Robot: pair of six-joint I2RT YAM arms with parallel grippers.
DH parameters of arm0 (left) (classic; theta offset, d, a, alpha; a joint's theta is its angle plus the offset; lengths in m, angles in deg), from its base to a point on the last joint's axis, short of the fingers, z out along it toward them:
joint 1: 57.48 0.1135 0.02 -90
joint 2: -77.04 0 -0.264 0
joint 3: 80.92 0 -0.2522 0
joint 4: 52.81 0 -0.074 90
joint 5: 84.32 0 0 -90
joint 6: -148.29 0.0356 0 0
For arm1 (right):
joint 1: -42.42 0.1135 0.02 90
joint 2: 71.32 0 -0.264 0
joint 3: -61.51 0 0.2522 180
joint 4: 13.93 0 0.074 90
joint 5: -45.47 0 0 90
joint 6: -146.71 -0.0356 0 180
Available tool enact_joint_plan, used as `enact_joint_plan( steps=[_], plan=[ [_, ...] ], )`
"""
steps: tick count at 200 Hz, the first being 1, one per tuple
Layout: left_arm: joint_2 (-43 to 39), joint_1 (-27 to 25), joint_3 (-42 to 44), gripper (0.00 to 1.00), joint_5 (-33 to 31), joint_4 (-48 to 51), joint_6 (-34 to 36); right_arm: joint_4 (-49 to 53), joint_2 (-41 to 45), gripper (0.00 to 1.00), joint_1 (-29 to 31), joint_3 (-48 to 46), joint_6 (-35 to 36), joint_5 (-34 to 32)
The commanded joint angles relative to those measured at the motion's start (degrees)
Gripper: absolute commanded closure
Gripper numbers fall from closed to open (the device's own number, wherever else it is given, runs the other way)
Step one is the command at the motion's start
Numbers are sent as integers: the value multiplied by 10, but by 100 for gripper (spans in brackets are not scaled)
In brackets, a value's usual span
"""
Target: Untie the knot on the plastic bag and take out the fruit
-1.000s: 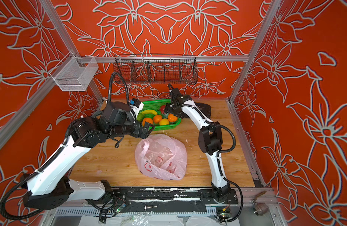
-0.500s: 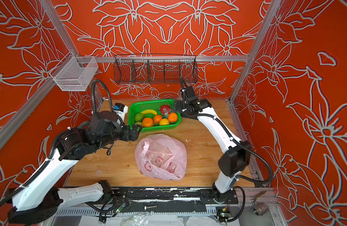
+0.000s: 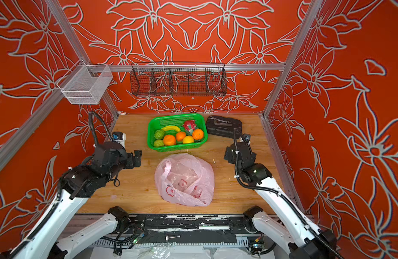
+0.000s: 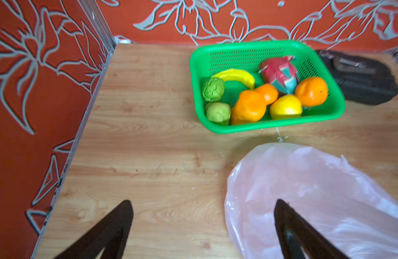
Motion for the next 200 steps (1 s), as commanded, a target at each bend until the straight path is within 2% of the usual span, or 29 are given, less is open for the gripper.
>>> enact_joint_plan(
  steps=[1, 32, 50, 66, 101, 105, 113, 119, 130, 138, 148, 153, 159, 162, 169, 176, 189, 200],
  plan=[
    [-39, 12, 72, 3, -17, -92, 29, -53, 28, 3, -9, -46, 19, -79],
    [-62, 38, 158, 2, -36, -170, 41, -141, 13, 3, -37, -117, 95, -118],
    [-56, 58, 188, 2, -26, -189, 39, -196, -29, 3, -65, -138, 138, -105],
    [-44, 73, 213, 3, -3, -207, 50, -288, -79, 3, -87, -158, 171, -88],
    [-5, 97, 256, 3, 22, -251, 54, -525, -212, 3, -147, -191, 183, -20],
    [0, 100, 258, 3, 25, -256, 54, -531, -235, 3, -153, -181, 198, -7],
    [9, 104, 264, 3, 36, -267, 60, -466, -263, 4, -156, -135, 210, 2],
    [14, 106, 269, 3, 45, -277, 68, -517, -288, 7, -156, -134, 246, 9],
    [24, 108, 280, 3, 53, -293, 83, -595, -301, 3, -160, -158, 277, 49],
    [30, 108, 288, 3, 51, -300, 89, -692, -316, 3, -171, -198, 280, 68],
    [37, 110, 299, 3, 41, -318, 90, -661, -285, 3, -182, -214, 270, 108],
    [39, 112, 306, 3, 41, -330, 88, -721, -292, 3, -189, -248, 278, 141],
    [40, 117, 316, 3, 47, -347, 87, -864, -319, 3, -189, -291, 294, 168],
    [39, 118, 322, 3, 51, -356, 87, -892, -332, 3, -189, -302, 299, 179],
    [39, 122, 336, 3, 60, -381, 94, -842, -319, 3, -190, -287, 306, 191],
    [39, 123, 349, 3, 60, -410, 97, -733, -294, 3, -190, -257, 301, 201],
    [43, 137, 372, 3, 67, -457, 100, -787, -332, 3, -192, -248, 303, 193],
    [49, 160, 388, 3, 85, -496, 106, -710, -303, 3, -192, -235, 295, 187]
  ],
)
